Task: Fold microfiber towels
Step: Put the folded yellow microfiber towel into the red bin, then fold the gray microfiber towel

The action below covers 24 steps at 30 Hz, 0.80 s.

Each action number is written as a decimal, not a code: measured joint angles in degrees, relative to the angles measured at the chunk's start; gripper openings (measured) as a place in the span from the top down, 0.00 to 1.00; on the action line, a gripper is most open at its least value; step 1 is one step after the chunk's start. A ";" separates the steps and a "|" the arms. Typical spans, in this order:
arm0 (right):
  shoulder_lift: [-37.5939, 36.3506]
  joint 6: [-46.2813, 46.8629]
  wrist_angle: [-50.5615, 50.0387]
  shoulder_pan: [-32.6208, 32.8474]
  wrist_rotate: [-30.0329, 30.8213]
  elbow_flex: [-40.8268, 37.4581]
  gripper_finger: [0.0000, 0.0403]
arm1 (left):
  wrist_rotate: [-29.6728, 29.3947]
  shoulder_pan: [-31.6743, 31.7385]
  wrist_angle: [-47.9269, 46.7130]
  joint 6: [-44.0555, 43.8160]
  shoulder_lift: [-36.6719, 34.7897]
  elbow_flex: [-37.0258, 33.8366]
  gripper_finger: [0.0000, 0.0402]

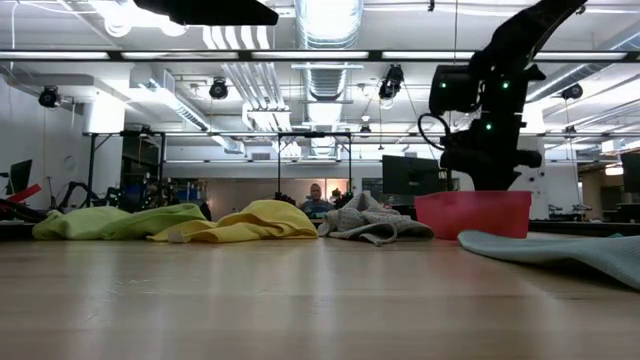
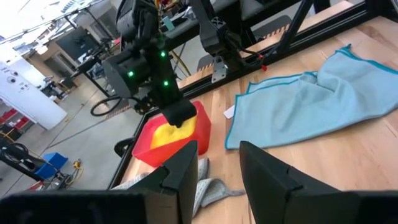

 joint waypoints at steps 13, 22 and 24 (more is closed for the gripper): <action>-9.35 -0.86 0.78 11.89 9.21 0.22 0.93 | 0.02 0.07 0.00 -1.41 0.00 0.04 0.74; -18.97 -8.56 22.03 31.64 10.54 -6.46 0.93 | 0.04 0.09 0.08 -9.27 0.05 -0.15 0.74; -19.61 -11.58 29.16 34.80 10.53 -9.28 0.93 | 0.02 0.09 0.07 -10.98 0.50 -0.24 0.74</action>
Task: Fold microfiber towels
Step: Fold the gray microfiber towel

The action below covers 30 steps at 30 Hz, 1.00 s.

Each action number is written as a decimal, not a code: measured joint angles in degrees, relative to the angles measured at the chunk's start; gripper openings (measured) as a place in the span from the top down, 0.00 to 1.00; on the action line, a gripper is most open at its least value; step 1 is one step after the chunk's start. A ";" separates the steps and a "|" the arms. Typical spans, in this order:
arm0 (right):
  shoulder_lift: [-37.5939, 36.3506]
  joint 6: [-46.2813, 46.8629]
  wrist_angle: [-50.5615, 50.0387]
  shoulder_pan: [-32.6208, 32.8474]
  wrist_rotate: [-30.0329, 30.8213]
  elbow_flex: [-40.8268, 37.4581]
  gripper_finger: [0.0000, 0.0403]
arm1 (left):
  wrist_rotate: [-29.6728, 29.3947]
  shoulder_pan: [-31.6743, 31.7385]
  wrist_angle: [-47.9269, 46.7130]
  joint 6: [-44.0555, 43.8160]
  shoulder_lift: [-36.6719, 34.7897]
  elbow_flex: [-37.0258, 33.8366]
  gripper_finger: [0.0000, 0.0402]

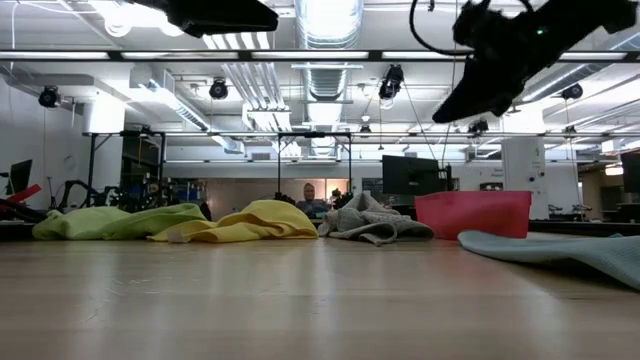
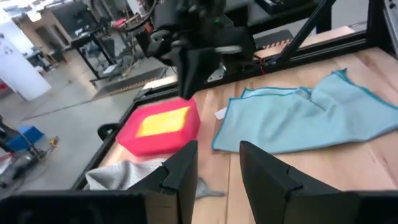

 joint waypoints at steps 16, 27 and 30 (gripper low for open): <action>-0.31 -14.06 21.96 3.96 0.02 -10.85 0.93 | 0.05 0.24 3.44 -5.90 6.16 -0.10 0.74; -2.22 -23.37 22.06 -0.57 -2.48 -12.16 0.93 | 11.38 8.57 -5.96 -21.88 8.61 0.37 0.74; -2.14 -21.68 22.62 -2.25 -4.94 -13.79 0.93 | 12.49 11.65 -11.75 -26.45 8.57 0.37 0.74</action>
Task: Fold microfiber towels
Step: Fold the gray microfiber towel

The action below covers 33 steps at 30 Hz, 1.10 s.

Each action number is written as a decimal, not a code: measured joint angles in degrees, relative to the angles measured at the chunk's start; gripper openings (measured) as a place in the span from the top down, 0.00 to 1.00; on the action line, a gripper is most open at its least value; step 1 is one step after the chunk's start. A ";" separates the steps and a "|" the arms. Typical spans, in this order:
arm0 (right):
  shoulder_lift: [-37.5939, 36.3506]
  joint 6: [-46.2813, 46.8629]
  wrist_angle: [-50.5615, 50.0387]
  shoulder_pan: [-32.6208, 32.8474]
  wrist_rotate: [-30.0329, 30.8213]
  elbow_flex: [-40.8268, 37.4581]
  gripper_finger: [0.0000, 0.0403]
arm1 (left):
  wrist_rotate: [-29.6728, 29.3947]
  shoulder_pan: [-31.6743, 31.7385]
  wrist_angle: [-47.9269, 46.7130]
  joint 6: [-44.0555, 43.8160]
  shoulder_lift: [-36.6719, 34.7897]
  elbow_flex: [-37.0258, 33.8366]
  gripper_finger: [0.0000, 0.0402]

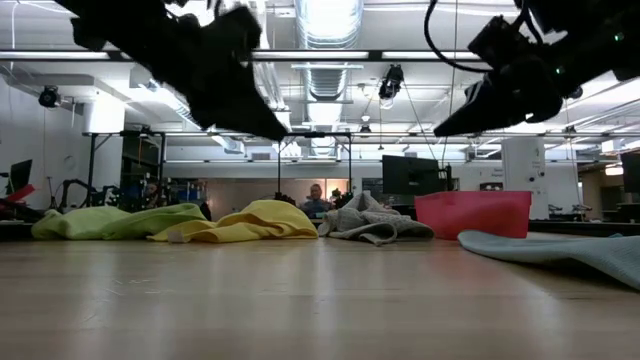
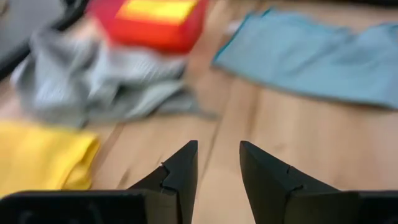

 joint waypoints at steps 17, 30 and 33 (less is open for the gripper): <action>0.11 -1.53 22.22 -1.18 -1.60 -9.67 0.93 | 3.81 8.44 -14.96 -5.64 0.42 -0.48 0.74; -0.20 -2.24 25.36 -11.15 -1.01 0.21 0.93 | 3.24 8.44 -11.02 -5.69 0.37 -0.30 0.74; -0.22 -0.99 14.64 -12.19 -1.00 4.79 0.93 | 3.18 8.44 -8.60 -5.75 0.37 -0.30 0.74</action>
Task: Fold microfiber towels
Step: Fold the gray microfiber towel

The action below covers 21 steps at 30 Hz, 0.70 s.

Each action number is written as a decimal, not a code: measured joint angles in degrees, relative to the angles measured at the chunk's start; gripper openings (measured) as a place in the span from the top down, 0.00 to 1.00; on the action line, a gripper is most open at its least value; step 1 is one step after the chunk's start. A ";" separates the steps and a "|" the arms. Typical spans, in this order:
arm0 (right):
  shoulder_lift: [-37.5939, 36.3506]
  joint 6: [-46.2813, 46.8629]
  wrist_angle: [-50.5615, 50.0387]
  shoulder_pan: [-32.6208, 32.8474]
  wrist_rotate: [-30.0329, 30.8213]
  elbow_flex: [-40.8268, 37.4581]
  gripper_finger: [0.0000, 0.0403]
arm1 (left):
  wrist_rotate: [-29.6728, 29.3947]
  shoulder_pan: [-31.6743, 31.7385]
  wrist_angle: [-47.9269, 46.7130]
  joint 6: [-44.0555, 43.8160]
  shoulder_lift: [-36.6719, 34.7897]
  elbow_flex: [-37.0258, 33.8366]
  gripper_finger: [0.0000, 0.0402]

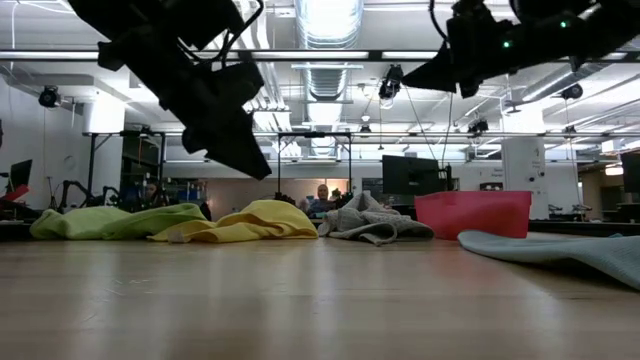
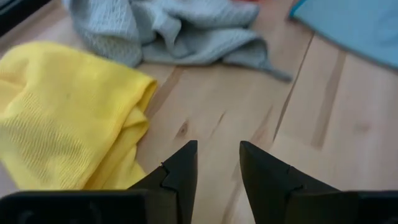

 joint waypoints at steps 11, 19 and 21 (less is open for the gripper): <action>5.59 9.05 -13.43 -0.14 -0.58 5.80 0.82 | 0.07 0.00 4.85 8.62 -0.61 1.00 0.74; 15.14 13.79 -22.08 -0.11 -2.49 12.67 0.63 | 0.19 0.42 5.26 28.15 -2.92 1.86 0.74; 18.59 13.76 -21.92 -0.11 -5.37 14.46 0.60 | 0.20 0.42 5.62 31.94 -3.02 1.86 0.74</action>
